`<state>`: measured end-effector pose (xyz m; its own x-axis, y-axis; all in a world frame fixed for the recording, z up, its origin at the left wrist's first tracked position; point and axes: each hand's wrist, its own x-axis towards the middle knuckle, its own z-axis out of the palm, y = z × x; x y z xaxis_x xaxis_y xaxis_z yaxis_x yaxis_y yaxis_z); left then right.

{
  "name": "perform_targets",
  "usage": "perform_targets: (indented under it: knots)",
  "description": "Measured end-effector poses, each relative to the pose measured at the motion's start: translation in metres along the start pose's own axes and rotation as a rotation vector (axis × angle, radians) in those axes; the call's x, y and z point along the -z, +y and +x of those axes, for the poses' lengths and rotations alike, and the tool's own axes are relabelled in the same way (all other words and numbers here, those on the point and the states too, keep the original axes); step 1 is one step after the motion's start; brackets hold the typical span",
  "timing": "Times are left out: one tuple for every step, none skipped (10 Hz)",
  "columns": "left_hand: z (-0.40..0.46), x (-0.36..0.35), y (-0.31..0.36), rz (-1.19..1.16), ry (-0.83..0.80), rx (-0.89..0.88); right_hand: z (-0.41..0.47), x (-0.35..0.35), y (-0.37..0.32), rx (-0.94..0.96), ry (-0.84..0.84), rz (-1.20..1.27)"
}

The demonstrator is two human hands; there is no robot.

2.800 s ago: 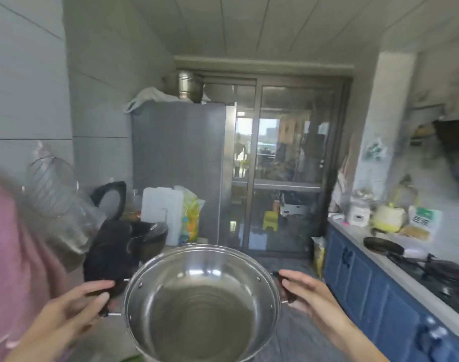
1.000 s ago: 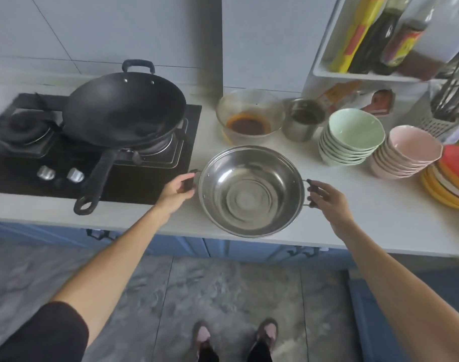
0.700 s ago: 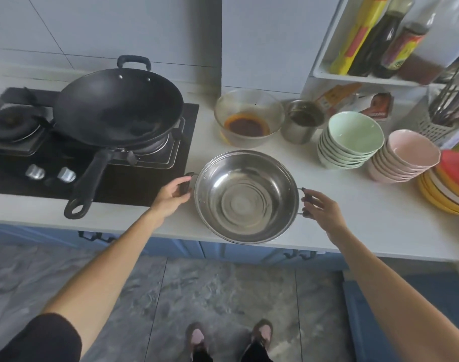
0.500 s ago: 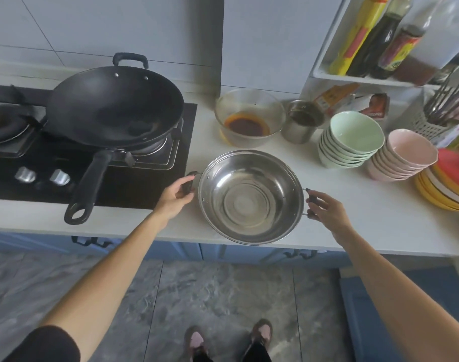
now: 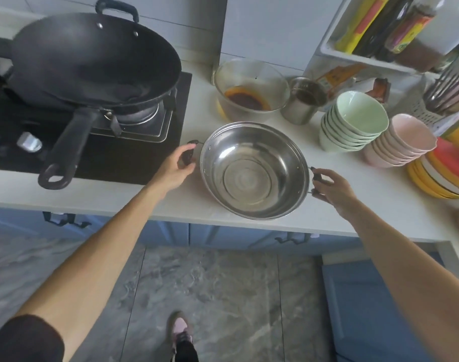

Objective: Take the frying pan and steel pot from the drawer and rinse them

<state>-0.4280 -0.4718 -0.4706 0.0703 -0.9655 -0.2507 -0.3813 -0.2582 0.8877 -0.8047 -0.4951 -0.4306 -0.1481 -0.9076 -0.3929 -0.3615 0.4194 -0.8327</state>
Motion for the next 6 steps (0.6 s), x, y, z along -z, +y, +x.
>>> perform_targets:
  knots:
    - [-0.011, 0.004, 0.022, 0.346, 0.003, 0.003, -0.011, -0.001, -0.02, 0.02, 0.083, -0.096]
    - [-0.053, 0.011, 0.063, 0.497, 0.087, -0.006, -0.056, 0.015, -0.04, 0.164, 0.164, -0.147]
    - [-0.126, 0.001, 0.098, 0.529, 0.108, -0.03, -0.142, 0.032, -0.037, 0.294, 0.135, -0.161]
    - [-0.219, -0.024, 0.111, 0.569, 0.078, -0.097, -0.233, 0.048, -0.002, 0.413, 0.052, -0.34]
    - [-0.3, -0.031, 0.144, 0.634, 0.154, -0.118, -0.303, 0.077, 0.005, 0.517, 0.084, -0.477]
    - [-0.371, -0.021, 0.205, 0.765, 0.305, -0.211, -0.363, 0.121, -0.018, 0.639, 0.281, -0.625]
